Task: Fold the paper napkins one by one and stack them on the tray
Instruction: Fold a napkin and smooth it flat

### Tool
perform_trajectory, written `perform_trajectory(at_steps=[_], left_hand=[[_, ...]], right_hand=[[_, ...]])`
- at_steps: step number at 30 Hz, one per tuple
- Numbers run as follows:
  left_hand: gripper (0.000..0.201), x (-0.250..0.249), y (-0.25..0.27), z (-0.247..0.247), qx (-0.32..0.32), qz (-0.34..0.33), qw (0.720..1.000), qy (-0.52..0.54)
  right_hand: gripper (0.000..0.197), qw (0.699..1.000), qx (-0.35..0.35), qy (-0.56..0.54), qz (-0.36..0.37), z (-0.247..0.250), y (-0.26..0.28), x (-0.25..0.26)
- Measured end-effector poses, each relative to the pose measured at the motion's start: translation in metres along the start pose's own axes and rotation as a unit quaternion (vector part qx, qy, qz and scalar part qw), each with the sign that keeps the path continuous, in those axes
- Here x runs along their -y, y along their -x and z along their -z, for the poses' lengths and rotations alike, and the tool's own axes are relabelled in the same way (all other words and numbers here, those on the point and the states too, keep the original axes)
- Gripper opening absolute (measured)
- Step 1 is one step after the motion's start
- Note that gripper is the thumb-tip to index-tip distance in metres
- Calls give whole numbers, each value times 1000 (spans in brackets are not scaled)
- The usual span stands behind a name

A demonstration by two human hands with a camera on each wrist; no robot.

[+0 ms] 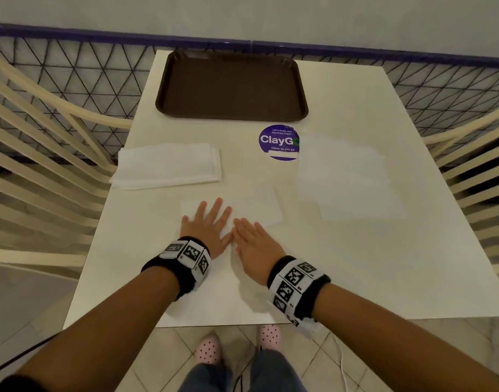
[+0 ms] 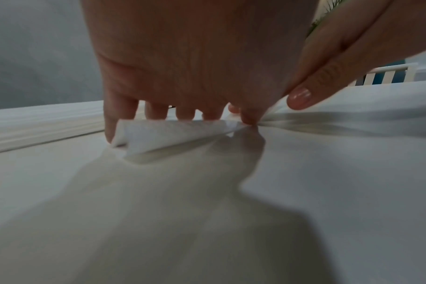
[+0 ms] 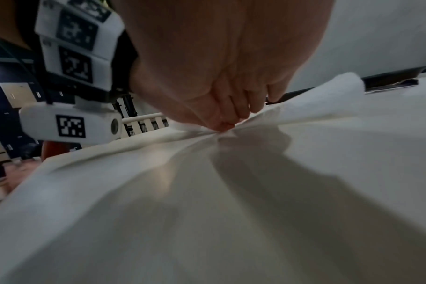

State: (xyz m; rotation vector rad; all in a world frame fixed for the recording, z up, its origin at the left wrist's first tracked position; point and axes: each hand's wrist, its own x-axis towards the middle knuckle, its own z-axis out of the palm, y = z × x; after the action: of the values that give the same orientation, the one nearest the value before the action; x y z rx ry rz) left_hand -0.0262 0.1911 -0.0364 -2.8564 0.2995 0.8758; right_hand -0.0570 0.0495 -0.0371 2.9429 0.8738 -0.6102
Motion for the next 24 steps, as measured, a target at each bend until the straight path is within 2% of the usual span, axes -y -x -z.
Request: perform_trajectory(at_steps=[6,10,12,14,15,17,20,24], left_hand=[[63,0,0,-1,-3,-2,999,37],[62,5,4,-1,5,3,998,59],[61,7,10,1,14,23,998,51],[61,-1,18,6,17,46,999,-1],[60,-9,22,8,5,44,999,-29],[58,-32,28,8,-43,-12,998,-51],[53,-61,30,-4,-140,-121,983,15],[46,-55,24,-19,-173,-108,976,79]], right_hand=[[51,997,61,-24,-39,0,8,-7],[50,993,72,-60,-78,6,20,-28],[50,991,74,-67,-86,10,22,-34],[49,991,77,-61,-86,17,19,-36],[49,992,81,-50,-85,20,17,-36],[49,992,88,-24,-82,24,10,-36],[45,992,89,-4,-84,29,4,-36],[43,991,113,23,-75,40,2,-38]])
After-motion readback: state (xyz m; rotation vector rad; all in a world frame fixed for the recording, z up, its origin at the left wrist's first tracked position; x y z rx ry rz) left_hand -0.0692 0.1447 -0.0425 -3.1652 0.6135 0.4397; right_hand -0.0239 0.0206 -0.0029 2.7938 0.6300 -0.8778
